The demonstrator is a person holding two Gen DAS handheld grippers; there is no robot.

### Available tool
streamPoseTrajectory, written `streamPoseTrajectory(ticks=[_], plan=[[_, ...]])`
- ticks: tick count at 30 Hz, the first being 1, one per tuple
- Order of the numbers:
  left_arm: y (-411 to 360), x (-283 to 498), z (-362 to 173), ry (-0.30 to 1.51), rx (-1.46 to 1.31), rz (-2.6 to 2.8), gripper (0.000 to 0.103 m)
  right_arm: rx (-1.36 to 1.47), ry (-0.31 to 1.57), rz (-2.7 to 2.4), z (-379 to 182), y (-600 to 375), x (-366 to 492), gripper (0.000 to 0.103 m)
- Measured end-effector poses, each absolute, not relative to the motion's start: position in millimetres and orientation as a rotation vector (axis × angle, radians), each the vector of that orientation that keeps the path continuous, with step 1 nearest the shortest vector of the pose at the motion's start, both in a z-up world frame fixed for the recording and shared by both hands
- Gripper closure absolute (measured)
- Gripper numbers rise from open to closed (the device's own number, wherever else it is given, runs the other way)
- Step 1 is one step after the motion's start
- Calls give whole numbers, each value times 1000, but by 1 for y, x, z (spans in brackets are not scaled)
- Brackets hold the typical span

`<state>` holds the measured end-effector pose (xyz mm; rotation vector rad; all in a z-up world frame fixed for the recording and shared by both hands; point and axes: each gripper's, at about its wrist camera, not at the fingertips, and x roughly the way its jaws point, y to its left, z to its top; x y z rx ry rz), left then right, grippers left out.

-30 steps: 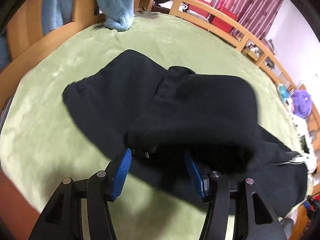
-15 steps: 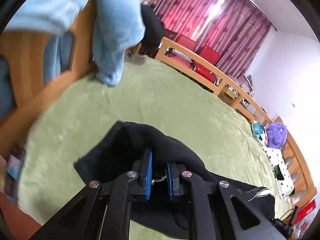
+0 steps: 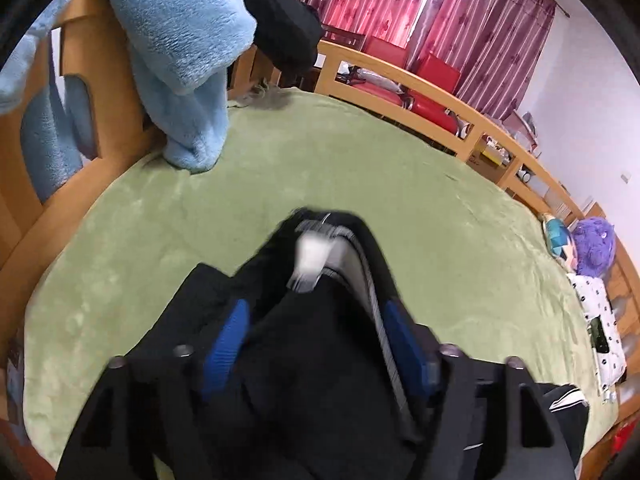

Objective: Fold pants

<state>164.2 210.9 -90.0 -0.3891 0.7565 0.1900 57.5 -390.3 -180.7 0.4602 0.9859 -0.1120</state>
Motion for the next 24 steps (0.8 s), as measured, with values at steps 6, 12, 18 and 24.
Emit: streamPoseTrajectory(ticks=[6,12,18,24], plan=[[240,133,-143,830,-460,246,23,482,1030,-108,-196,-387,60,53],[258,126,-202,903,-575,244,24,455,1061,-108,-205,-375,72,53],[261,154,-218,901,-565,253,37,445,1072,-132,-207,-370,80,53],[272,176,-235,935,-679,232,92,440,1079,-162,-210,-367,81,53]])
